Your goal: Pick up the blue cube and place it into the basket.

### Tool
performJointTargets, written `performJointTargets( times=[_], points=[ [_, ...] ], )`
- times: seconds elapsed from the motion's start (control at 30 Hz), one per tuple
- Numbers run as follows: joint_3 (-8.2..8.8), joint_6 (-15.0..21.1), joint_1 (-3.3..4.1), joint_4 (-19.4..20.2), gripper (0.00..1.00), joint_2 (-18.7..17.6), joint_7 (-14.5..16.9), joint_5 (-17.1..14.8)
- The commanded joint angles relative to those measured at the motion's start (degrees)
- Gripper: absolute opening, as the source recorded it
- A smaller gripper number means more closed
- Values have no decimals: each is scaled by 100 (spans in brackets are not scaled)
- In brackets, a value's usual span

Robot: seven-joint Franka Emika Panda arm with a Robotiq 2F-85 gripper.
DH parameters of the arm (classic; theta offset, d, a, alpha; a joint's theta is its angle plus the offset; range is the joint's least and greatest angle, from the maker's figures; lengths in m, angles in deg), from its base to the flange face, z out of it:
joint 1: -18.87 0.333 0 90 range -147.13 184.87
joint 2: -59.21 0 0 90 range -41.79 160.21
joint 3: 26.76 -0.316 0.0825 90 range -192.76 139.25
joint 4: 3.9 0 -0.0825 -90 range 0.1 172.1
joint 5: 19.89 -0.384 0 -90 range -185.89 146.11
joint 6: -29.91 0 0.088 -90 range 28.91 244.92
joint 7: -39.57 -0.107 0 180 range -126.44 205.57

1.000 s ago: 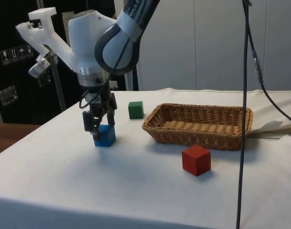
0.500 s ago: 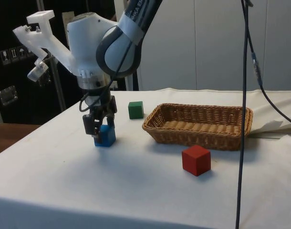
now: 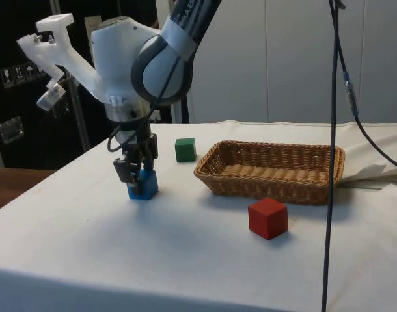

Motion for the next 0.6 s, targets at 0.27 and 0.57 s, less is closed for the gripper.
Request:
performJointTargets(
  times=[0.27, 0.57],
  points=[
    [6, -6, 0, 57, 4, 92, -6, 6],
    [-6, -103, 6, 315, 4, 521, -6, 0]
  ],
)
